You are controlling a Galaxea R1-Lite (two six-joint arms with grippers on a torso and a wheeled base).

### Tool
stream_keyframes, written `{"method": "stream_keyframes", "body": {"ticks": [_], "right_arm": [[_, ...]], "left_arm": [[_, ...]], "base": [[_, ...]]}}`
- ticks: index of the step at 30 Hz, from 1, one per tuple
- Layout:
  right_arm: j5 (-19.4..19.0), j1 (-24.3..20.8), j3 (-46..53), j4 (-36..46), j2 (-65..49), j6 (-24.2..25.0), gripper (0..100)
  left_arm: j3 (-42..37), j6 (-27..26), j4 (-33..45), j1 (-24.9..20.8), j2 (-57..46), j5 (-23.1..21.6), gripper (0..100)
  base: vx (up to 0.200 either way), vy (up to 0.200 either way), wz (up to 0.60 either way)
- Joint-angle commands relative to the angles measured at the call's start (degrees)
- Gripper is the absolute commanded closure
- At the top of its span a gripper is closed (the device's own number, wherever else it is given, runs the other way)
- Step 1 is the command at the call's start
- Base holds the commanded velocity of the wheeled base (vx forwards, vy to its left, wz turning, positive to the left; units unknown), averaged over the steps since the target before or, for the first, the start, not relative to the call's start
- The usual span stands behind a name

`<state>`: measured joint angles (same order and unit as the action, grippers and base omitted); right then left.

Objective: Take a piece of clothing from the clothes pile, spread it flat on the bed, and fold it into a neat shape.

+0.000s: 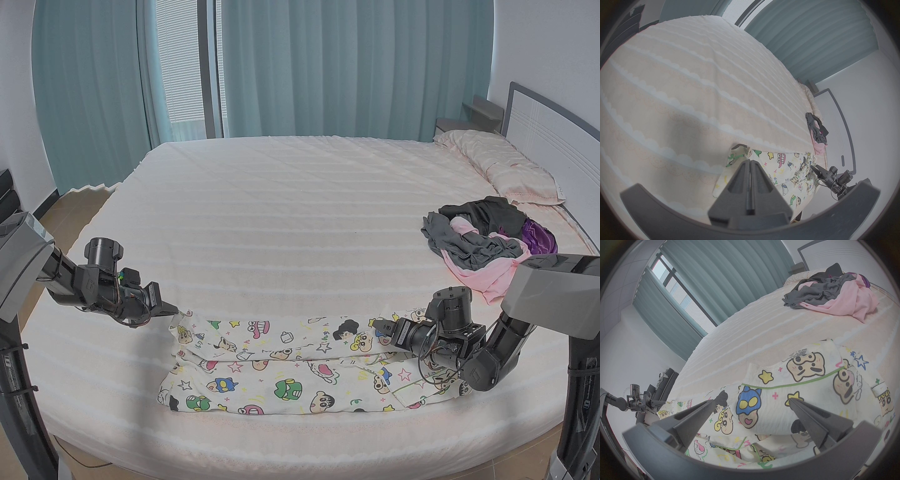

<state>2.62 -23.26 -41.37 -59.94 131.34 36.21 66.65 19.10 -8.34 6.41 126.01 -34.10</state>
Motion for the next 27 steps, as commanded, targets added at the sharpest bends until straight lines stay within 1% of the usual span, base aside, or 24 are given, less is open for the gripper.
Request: {"method": "stream_keyframes", "body": {"ticks": [1, 12, 20, 24, 27], "right_arm": [[0.0, 0.0, 0.1, -0.1, 0.1, 0.0, 0], [0.0, 0.0, 0.0, 0.0, 0.1, 0.1, 0], [0.0, 0.1, -0.4, -0.3, -0.1, 0.1, 0], [0.1, 0.5, -0.4, -1.7, -0.1, 0.1, 0], [0.1, 0.7, -0.4, -1.9, 0.0, 0.1, 0]], "left_arm": [[0.1, 0.0, 0.1, 0.3, -1.1, 0.1, 100], [-0.4, -0.4, 0.5, 0.8, 0.0, 0.1, 100], [1.2, 0.2, -0.1, 0.8, 2.3, -0.2, 100], [1.9, 2.5, -1.4, 0.8, 2.6, -0.2, 100], [1.7, 4.6, -5.1, 0.9, 3.0, 0.2, 100]], "base": [[0.0, 0.0, 0.0], [0.0, 0.0, 0.0], [0.0, 0.0, 0.0], [0.0, 0.0, 0.0], [0.0, 0.0, 0.0]]}}
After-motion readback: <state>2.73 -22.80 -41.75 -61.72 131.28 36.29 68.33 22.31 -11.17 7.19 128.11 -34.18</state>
